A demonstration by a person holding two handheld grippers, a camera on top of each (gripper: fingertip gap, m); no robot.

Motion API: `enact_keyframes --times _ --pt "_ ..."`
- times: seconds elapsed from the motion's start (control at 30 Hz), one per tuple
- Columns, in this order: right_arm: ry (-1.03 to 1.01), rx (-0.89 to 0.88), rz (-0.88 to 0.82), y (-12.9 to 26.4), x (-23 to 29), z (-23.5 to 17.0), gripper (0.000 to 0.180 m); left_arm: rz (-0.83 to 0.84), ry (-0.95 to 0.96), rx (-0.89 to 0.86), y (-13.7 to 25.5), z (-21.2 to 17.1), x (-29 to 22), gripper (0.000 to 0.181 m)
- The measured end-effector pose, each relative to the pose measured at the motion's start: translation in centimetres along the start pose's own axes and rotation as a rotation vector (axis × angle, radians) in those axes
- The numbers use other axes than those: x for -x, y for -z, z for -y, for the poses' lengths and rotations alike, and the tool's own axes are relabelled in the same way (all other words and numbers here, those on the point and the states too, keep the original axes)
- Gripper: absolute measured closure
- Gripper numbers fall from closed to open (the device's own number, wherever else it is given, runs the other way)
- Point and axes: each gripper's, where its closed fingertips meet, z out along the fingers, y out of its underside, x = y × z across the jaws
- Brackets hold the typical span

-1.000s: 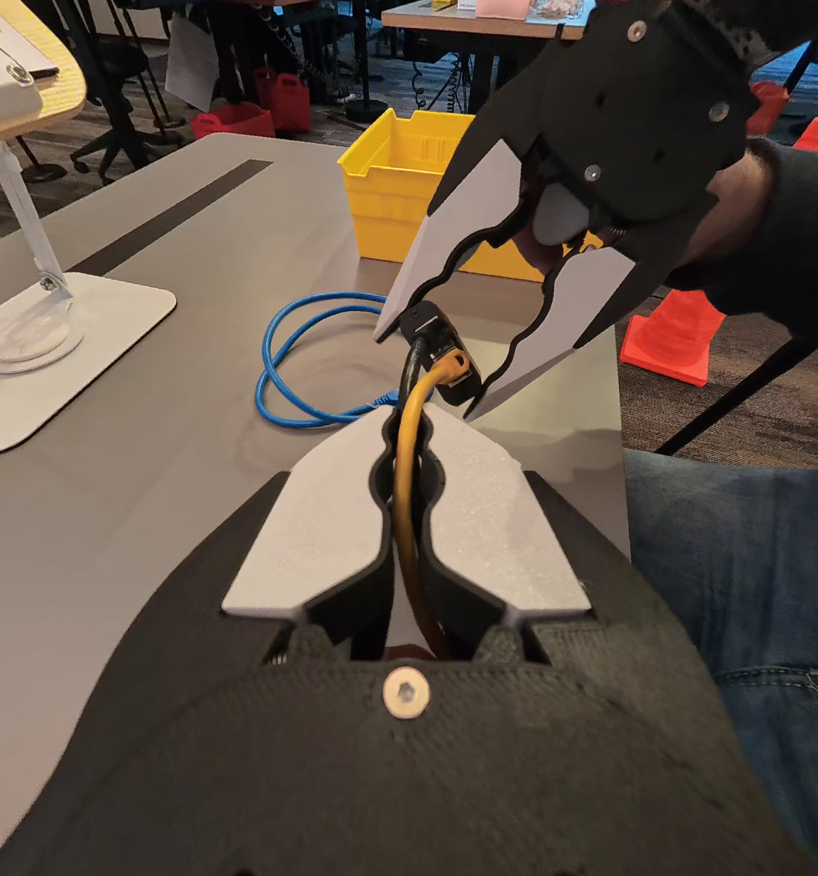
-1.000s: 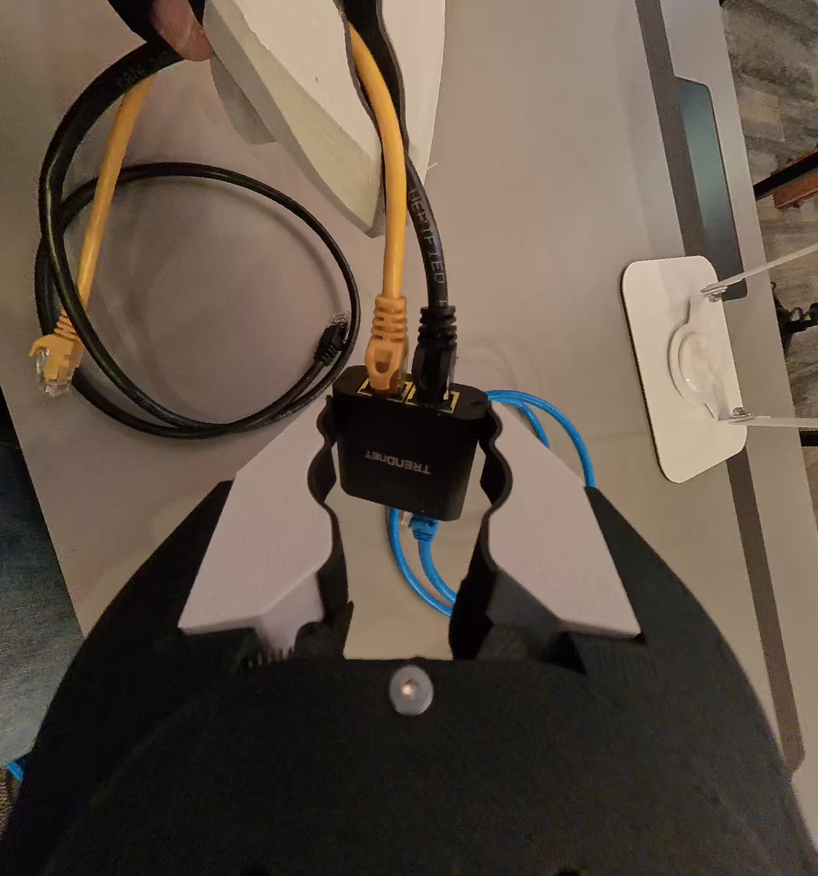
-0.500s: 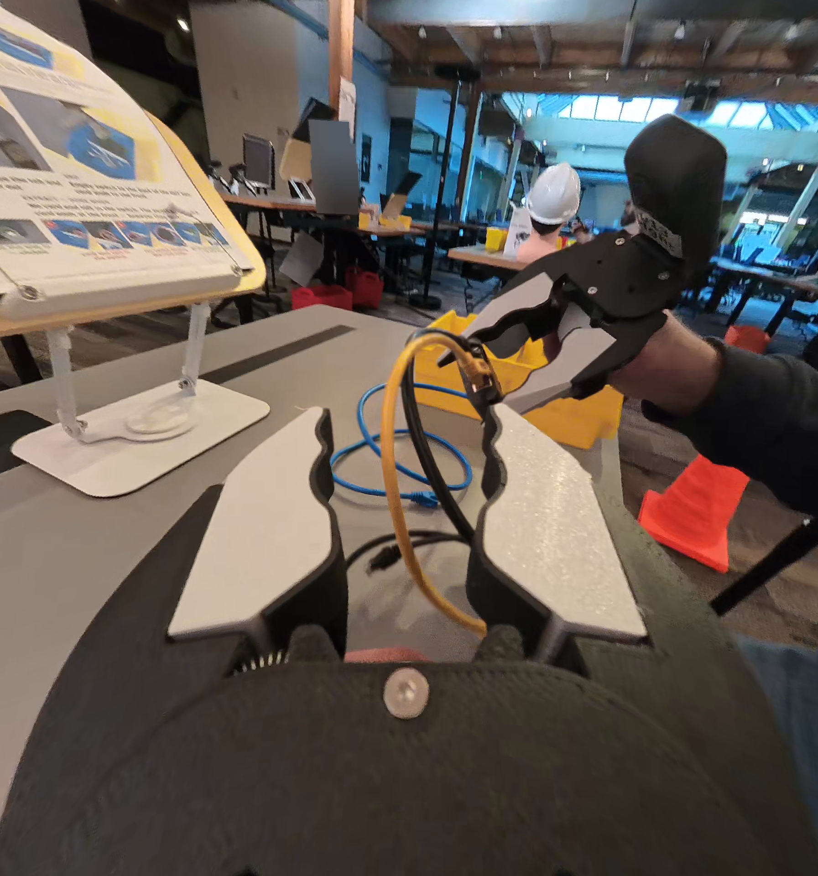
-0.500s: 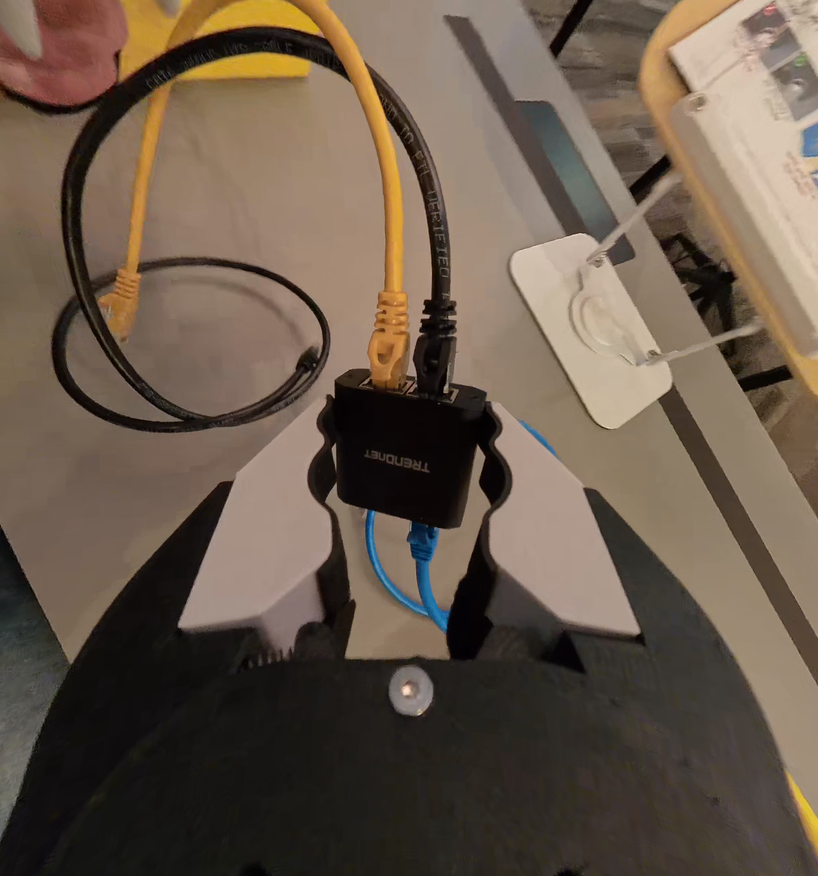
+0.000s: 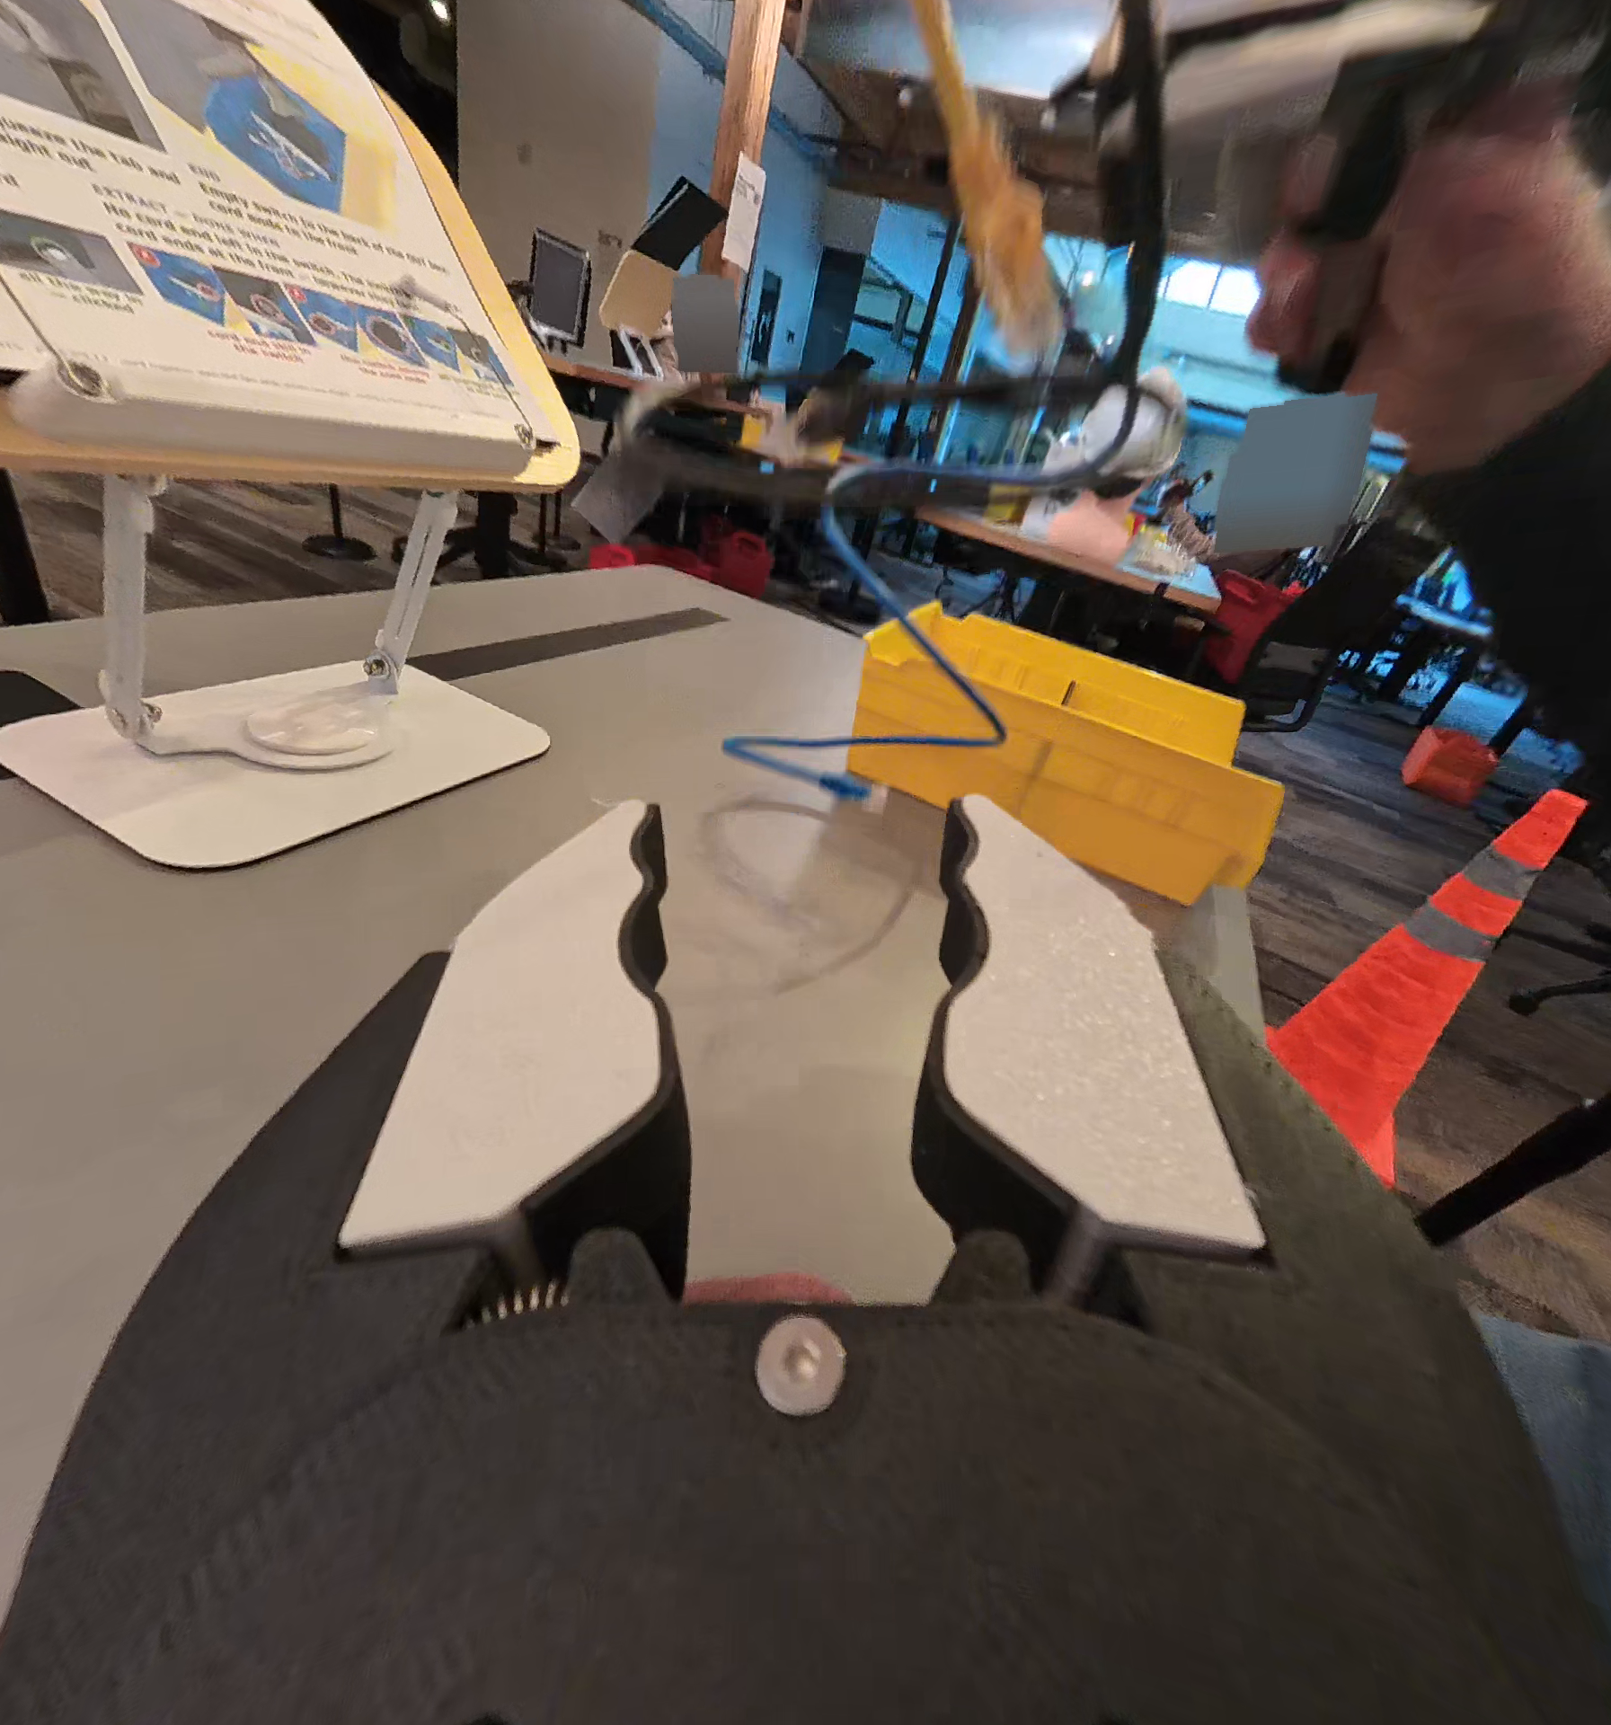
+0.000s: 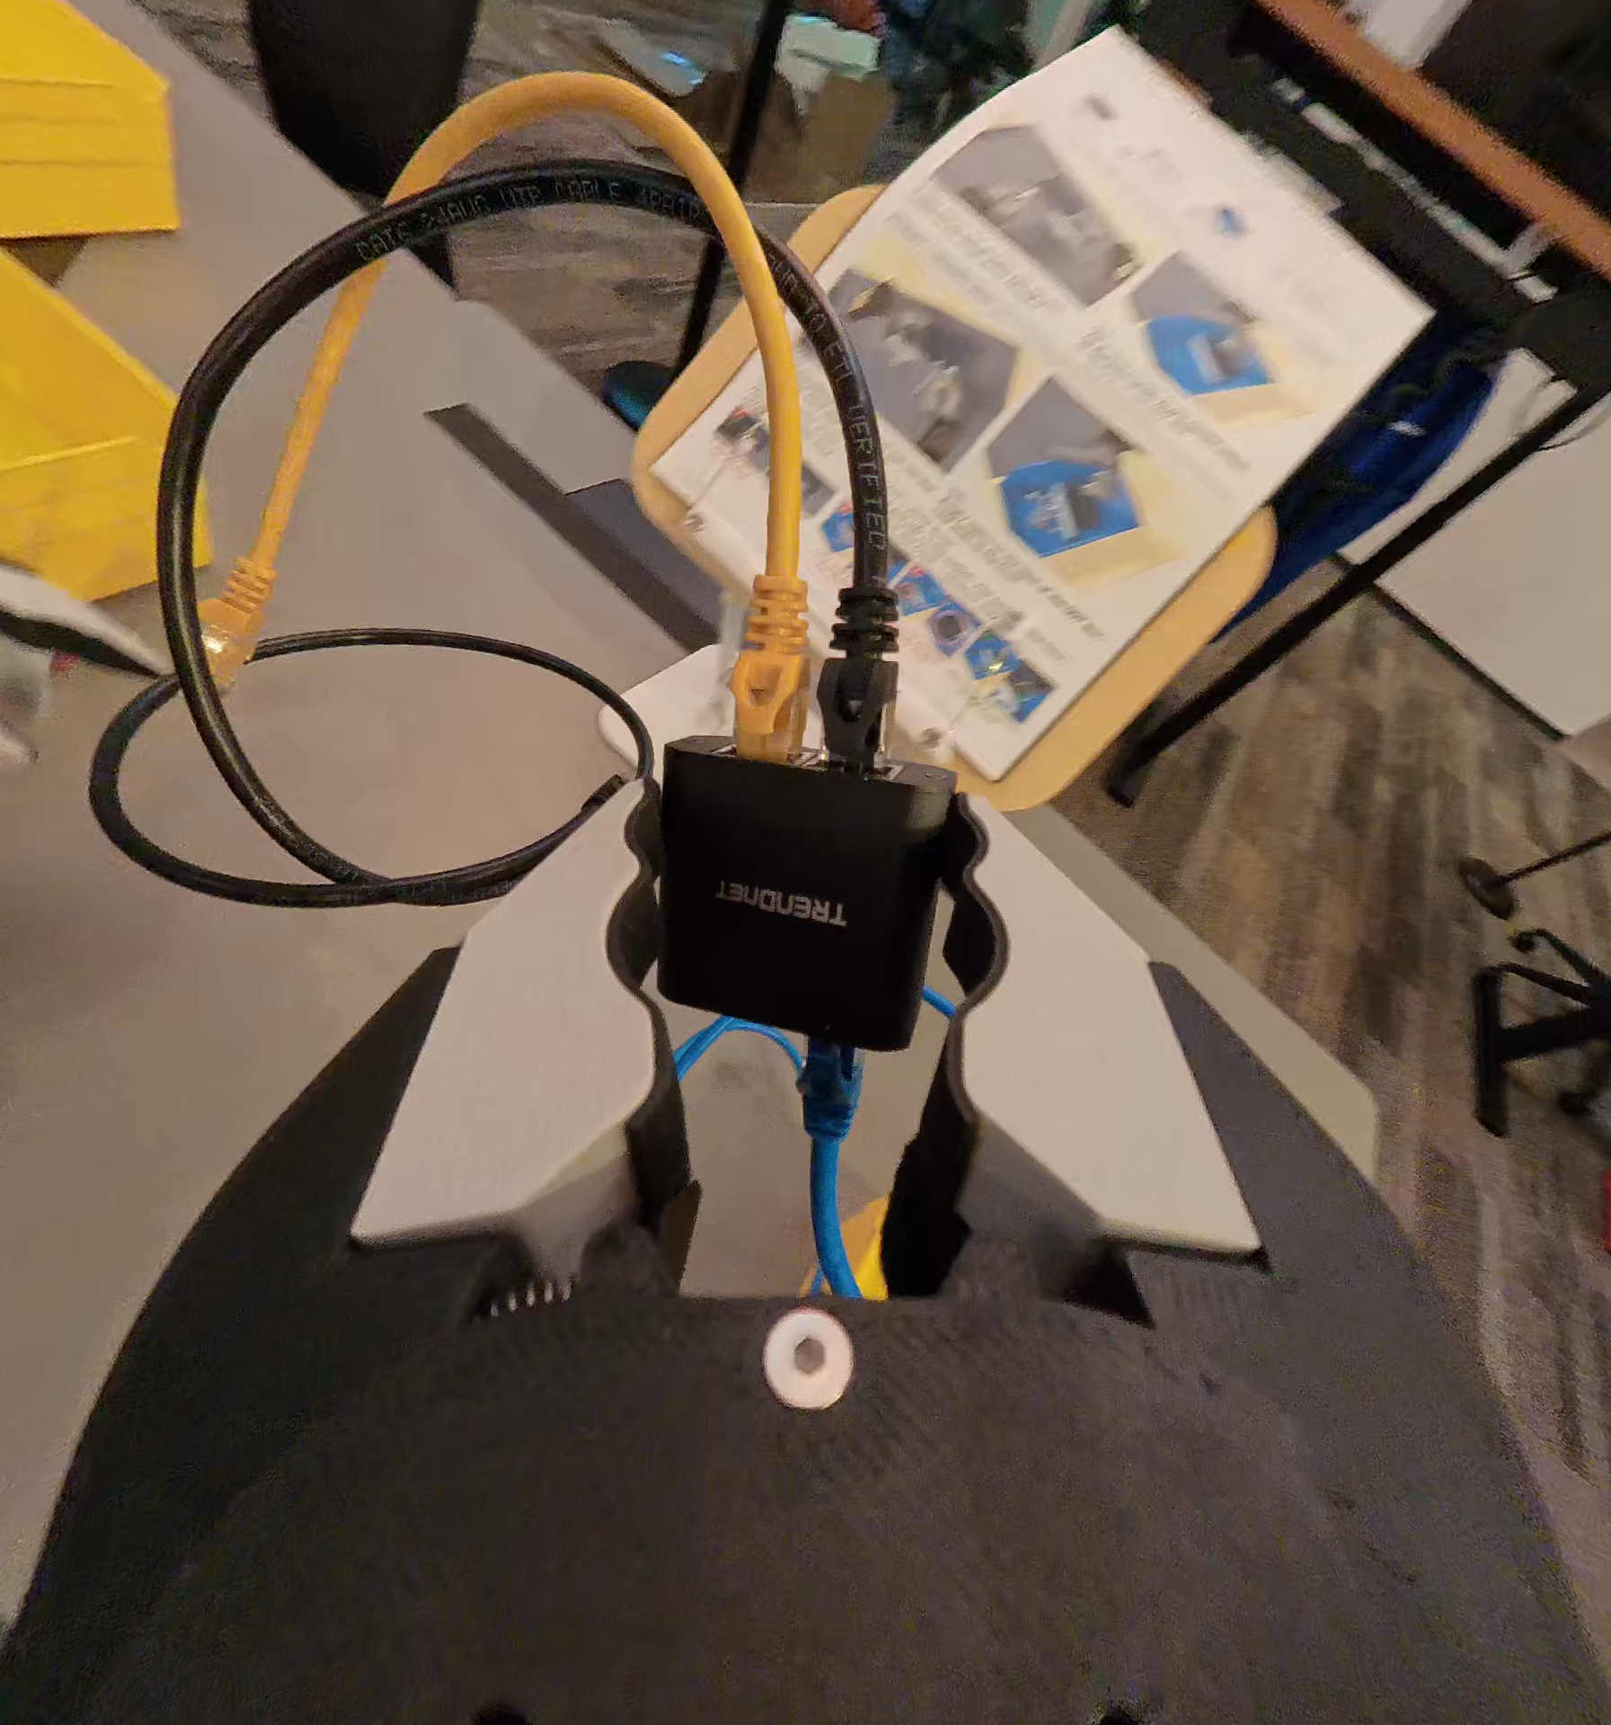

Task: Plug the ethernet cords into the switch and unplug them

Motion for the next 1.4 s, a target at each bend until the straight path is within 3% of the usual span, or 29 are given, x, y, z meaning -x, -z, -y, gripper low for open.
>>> enact_keyframes --times 0.23,0.37,0.53,0.73,0.97,1.23,1.4 --pt "-0.063 -0.06 -0.127 4.2 -7.0 3.9 0.12 -0.017 -0.001 0.045 -1.0 -1.4 -0.3 0.124" --pt "-0.109 -0.07 -0.189 5.9 -10.0 3.4 0.12 -0.011 0.002 0.065 -1.3 -2.0 -0.1 0.124" --pt "-0.172 0.021 -0.276 5.9 -12.3 -2.3 0.12 -0.008 0.014 0.087 -1.6 -2.8 0.1 0.123" --pt "-0.323 0.057 -0.254 3.6 -13.0 -10.8 0.12 -0.003 0.006 0.121 -2.0 -3.7 0.1 0.123" --pt "-0.561 -0.17 -0.156 4.0 -14.3 -12.6 0.121 -0.004 0.012 0.142 -2.6 -4.4 0.1 0.123" --pt "-0.626 -0.555 -0.004 6.6 -15.3 -5.7 0.121 -0.006 0.008 0.174 -3.4 -5.4 0.0 0.123" --pt "-0.645 -0.782 0.119 8.7 -15.4 -3.8 0.121 -0.009 0.013 0.185 -3.8 -5.9 0.0 0.123"
